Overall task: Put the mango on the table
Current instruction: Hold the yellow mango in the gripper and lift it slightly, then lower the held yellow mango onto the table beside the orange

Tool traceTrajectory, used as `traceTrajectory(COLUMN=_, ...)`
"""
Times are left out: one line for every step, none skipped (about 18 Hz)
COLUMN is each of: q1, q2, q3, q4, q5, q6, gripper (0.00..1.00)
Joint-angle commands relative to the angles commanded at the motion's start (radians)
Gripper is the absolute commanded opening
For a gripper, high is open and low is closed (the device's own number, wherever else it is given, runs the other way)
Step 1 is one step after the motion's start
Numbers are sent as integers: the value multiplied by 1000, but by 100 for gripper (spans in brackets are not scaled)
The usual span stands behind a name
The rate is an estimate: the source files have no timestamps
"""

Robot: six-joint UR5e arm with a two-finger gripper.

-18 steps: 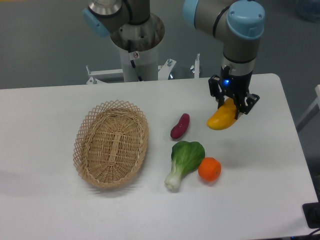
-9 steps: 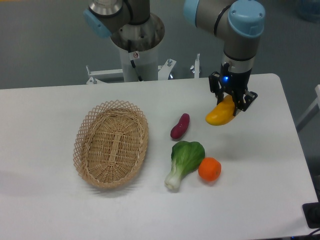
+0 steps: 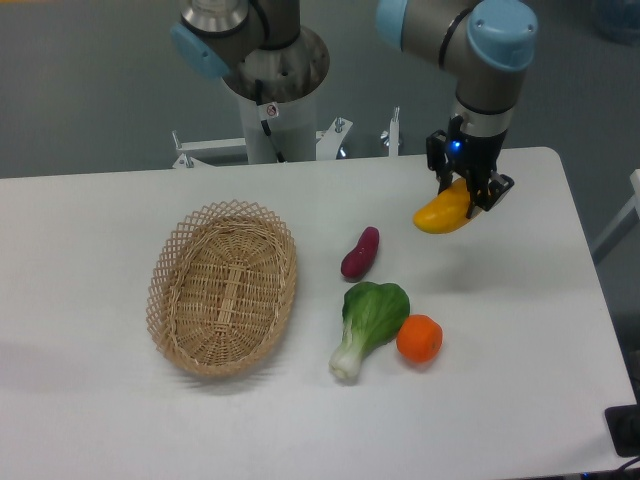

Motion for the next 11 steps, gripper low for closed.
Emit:
traceTrajectory(q1=6, q2=-21, q3=0, q4=24, q5=-12, q6=11, gripper=57)
traceTrajectory(q1=8, q2=-47, q3=0, q4=63, q5=-21, q6=14, gripper=57)
traceTrajectory(q1=8, q2=-69, q3=-6, q4=102, q5=-25, q6=13, gripper=57)
traceTrajectory(q1=8, q2=-87, q3=-9, q4=138, q5=-25, q6=13, gripper=57)
traceTrajectory(q1=8, q2=-106, q3=-12, q4=162, q5=-26, q6=10, gripper=57)
traceTrajectory(q1=6, q2=-127, q3=-14, q4=185, q5=-34, q6=3, gripper=57)
traceTrajectory(q1=3, q2=-147, q3=-14, q4=211, q5=-49, q6=-1, gripper=57)
traceTrajectory(q1=2, q2=-157, q3=-15, q4=233, q5=-72, q6=-3, gripper=57)
traceTrajectory(q1=0, q2=-164, q3=-18, q4=242, q5=-89, q6=-12, gripper=57)
traceTrajectory(q1=-1, q2=-175, q3=-23, q4=245, q5=-100, q6=-30, gripper=57)
traceTrajectory(q1=-4, q2=-187, q3=-23, q4=255, q5=-101, q6=-46, gripper=57)
